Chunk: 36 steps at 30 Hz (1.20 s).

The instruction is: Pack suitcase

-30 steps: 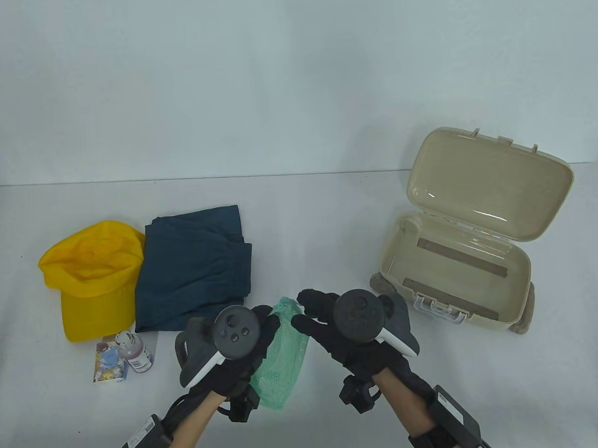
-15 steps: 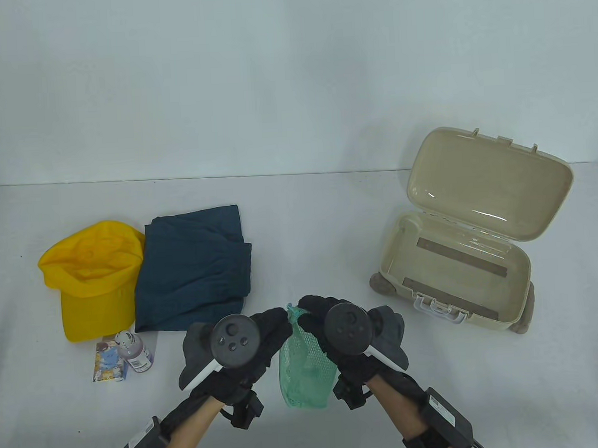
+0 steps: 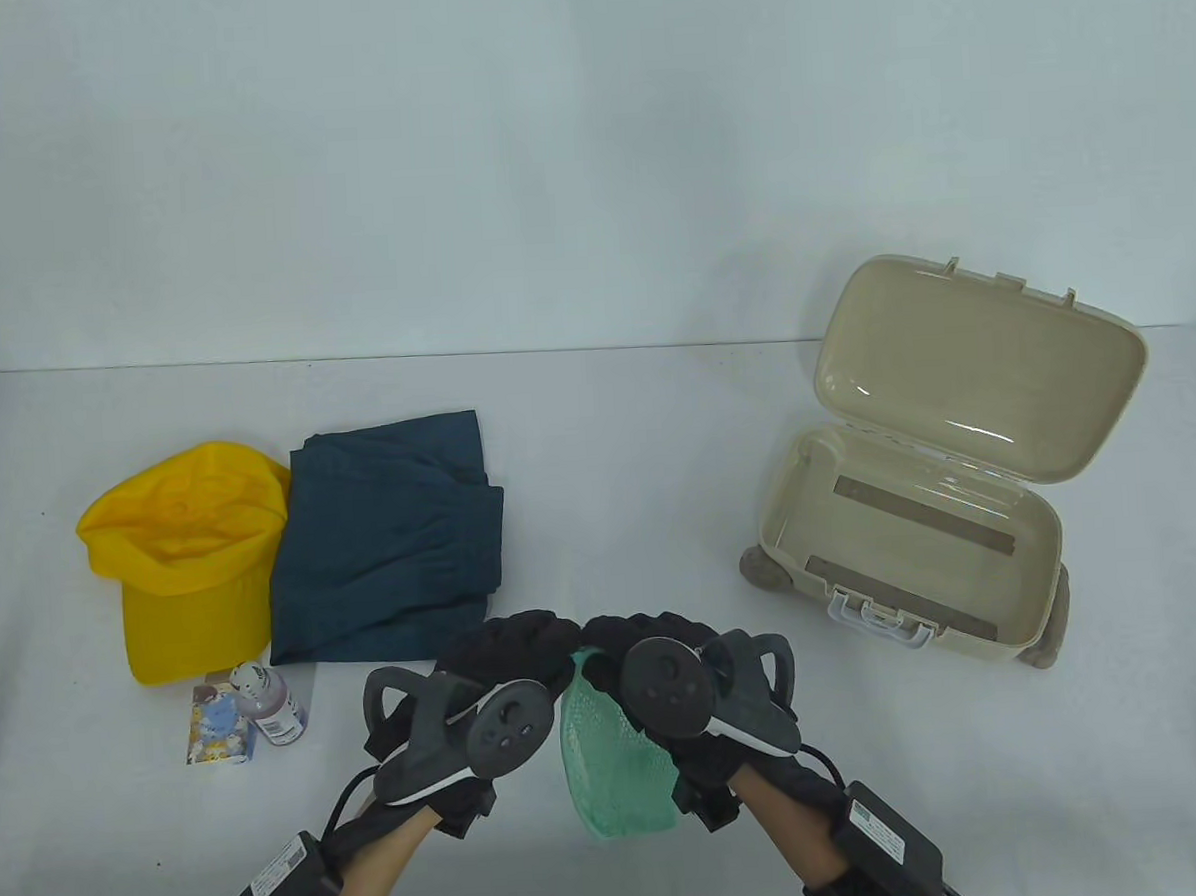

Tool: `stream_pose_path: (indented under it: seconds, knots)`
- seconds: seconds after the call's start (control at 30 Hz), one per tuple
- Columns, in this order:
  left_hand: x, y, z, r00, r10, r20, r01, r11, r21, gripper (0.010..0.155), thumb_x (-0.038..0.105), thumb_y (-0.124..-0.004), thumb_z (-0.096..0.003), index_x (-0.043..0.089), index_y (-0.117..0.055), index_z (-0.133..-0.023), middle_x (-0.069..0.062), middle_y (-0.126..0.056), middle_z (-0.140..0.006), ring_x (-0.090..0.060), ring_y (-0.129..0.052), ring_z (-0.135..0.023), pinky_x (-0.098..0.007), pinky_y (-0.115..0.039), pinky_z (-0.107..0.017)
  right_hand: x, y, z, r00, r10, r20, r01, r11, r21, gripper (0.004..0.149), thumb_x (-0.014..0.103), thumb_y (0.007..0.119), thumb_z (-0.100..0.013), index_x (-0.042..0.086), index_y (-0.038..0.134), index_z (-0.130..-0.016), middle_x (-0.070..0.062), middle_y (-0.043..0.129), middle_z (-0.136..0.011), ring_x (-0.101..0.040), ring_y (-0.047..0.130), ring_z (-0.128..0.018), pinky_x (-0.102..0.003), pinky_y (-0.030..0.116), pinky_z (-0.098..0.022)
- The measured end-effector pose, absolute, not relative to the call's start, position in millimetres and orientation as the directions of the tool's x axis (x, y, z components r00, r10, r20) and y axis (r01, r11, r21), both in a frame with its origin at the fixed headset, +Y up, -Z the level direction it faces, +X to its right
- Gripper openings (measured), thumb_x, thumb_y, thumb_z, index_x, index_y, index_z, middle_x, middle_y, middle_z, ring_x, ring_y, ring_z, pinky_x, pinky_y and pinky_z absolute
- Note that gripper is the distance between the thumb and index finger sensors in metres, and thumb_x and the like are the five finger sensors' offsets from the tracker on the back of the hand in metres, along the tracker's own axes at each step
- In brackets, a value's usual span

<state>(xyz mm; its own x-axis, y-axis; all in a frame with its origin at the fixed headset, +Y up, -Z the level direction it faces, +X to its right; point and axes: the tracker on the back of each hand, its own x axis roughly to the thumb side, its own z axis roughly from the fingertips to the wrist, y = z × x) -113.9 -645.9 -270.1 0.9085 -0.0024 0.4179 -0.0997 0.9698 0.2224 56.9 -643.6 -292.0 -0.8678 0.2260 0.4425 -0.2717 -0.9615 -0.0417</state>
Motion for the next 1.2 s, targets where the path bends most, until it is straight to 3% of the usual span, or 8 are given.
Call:
stream_pose_path:
  seconds: [0.13, 0.23, 0.53, 0.7, 0.87, 0.97, 1.1, 1.2]
  knots:
    - [-106, -646, -267, 0.902, -0.12, 0.415, 0.003, 0.962, 0.272, 0.042, 0.038, -0.065, -0.0539, 0.029, -0.072, -0.095, 0.002, -0.084, -0.093, -0.017, -0.096, -0.076, -0.043, -0.079, -0.064, 64, -641, -300, -0.85, 0.341, 0.402, -0.357, -0.933, 0.038, 0.045, 0.045, 0.068, -0.051, 0.022, 0.08, -0.088, 0.005, 0.097, -0.068, -0.015, 0.099, -0.058, -0.042, 0.083, -0.054]
    - [-101, -648, -262, 0.884, -0.194, 0.425, 0.072, 0.955, 0.287, 0.042, 0.038, -0.065, -0.0538, 0.028, -0.073, -0.094, 0.002, -0.085, -0.092, -0.017, -0.096, -0.075, -0.043, -0.079, -0.064, 82, -639, -313, -0.834, 0.463, 0.301, -0.466, -0.882, 0.066, 0.045, 0.044, 0.068, -0.052, 0.02, 0.081, -0.087, 0.004, 0.097, -0.067, -0.015, 0.099, -0.056, -0.042, 0.083, -0.053]
    - [-86, -652, -252, 0.846, -0.227, 0.483, 0.103, 0.957, 0.27, 0.042, 0.038, -0.066, -0.0536, 0.027, -0.074, -0.094, 0.001, -0.086, -0.091, -0.019, -0.097, -0.074, -0.044, -0.08, -0.063, 156, -653, -348, -0.749, 0.662, -0.031, -0.663, -0.749, 0.021, 0.046, 0.043, 0.066, -0.054, 0.015, 0.08, -0.088, 0.002, 0.097, -0.065, -0.014, 0.099, -0.052, -0.041, 0.085, -0.049]
    - [-80, -652, -247, 0.829, -0.214, 0.518, 0.1, 0.966, 0.239, 0.042, 0.038, -0.066, -0.0538, 0.026, -0.075, -0.093, 0.0, -0.087, -0.09, -0.019, -0.098, -0.073, -0.044, -0.08, -0.062, 173, -667, -356, -0.717, 0.685, -0.13, -0.693, -0.72, 0.025, 0.046, 0.042, 0.066, -0.055, 0.013, 0.08, -0.087, 0.002, 0.097, -0.063, -0.014, 0.1, -0.05, -0.04, 0.086, -0.047]
    - [-84, -651, -248, 0.84, -0.181, 0.511, 0.077, 0.973, 0.217, 0.044, 0.042, -0.066, -0.0534, 0.029, -0.076, -0.094, 0.002, -0.088, -0.093, -0.02, -0.098, -0.076, -0.045, -0.08, -0.062, 168, -664, -354, -0.72, 0.692, -0.054, -0.694, -0.718, 0.042, 0.046, 0.044, 0.064, -0.055, 0.019, 0.075, -0.092, 0.005, 0.094, -0.07, -0.014, 0.098, -0.058, -0.04, 0.083, -0.054]
    - [-98, -643, -253, 0.878, -0.037, 0.476, -0.057, 0.982, 0.181, 0.054, 0.05, -0.063, -0.0524, 0.027, -0.073, -0.099, -0.001, -0.086, -0.098, -0.022, -0.097, -0.08, -0.045, -0.08, -0.062, 158, -660, -350, -0.695, 0.718, 0.037, -0.712, -0.694, 0.106, 0.046, 0.045, 0.063, -0.055, 0.024, 0.071, -0.094, 0.006, 0.091, -0.077, -0.016, 0.095, -0.067, -0.042, 0.079, -0.06]
    - [-113, -643, -267, 0.887, 0.226, 0.402, -0.263, 0.964, 0.038, 0.066, 0.056, -0.066, -0.0497, 0.021, -0.067, -0.105, -0.007, -0.081, -0.103, -0.028, -0.094, -0.084, -0.047, -0.08, -0.061, 134, -655, -341, -0.719, 0.676, 0.163, -0.662, -0.737, 0.138, 0.046, 0.047, 0.064, -0.054, 0.028, 0.071, -0.095, 0.007, 0.09, -0.08, -0.016, 0.093, -0.071, -0.043, 0.077, -0.064]
    - [-118, -652, -277, 0.88, 0.311, 0.36, -0.306, 0.949, -0.071, 0.07, 0.058, -0.069, -0.0482, 0.018, -0.068, -0.106, -0.01, -0.081, -0.103, -0.03, -0.094, -0.084, -0.047, -0.08, -0.06, 117, -651, -332, -0.723, 0.645, 0.247, -0.626, -0.763, 0.158, 0.046, 0.047, 0.064, -0.053, 0.029, 0.071, -0.095, 0.008, 0.09, -0.081, -0.015, 0.093, -0.072, -0.044, 0.076, -0.065]
